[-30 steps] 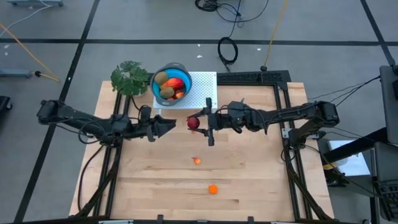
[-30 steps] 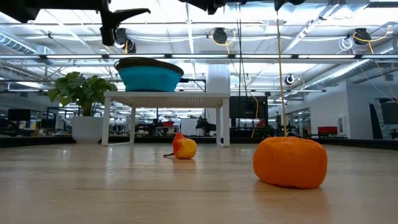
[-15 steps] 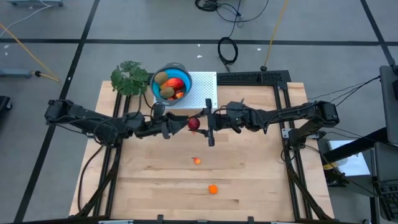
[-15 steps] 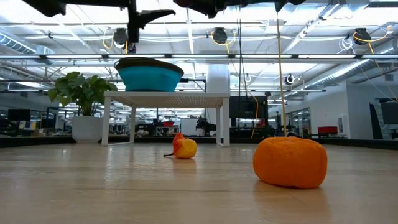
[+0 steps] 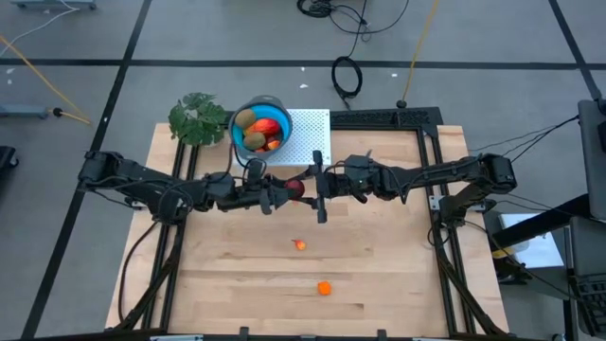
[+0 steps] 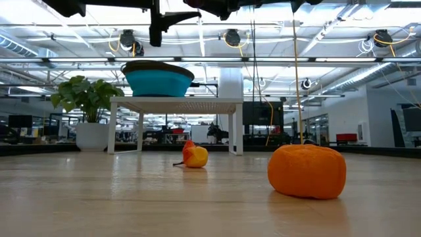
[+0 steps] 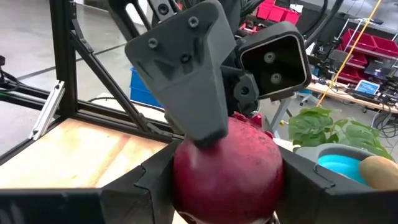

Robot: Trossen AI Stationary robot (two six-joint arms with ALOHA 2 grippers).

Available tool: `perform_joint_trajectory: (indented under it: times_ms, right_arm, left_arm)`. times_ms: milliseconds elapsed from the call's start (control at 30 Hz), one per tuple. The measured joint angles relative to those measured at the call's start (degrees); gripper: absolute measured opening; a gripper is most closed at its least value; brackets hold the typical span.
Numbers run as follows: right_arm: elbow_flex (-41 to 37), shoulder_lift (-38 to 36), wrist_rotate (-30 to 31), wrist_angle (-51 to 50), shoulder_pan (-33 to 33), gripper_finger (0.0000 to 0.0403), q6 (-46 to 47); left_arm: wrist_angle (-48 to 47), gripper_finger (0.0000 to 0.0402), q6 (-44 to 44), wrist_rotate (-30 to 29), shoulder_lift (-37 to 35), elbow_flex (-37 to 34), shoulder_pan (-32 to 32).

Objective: Pick & Place Fruit
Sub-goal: Put the pomegranate into the strainer bowl on the shelf

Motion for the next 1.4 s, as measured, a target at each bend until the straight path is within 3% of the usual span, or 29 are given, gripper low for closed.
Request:
perform_joint_trajectory:
  times_ms: [400, 800, 1400]
  right_arm:
    - [0.0, 0.0, -0.02, -1.68, 0.0, 0.0205, -0.14]
    - [0.04, -0.11, 0.04, -2.54, 0.02, 0.0208, 2.58]
    - [0.15, -0.27, -0.57, -7.06, 0.04, 0.0279, 5.62]
  left_arm:
    - [0.25, 0.0286, -2.33, 4.59, 0.52, 0.4, 1.74]
    - [-0.67, 0.0197, -3.21, 9.24, 0.5, 0.4, 3.39]
    - [-3.84, 0.0211, -3.94, 10.51, 0.54, 0.4, 3.43]
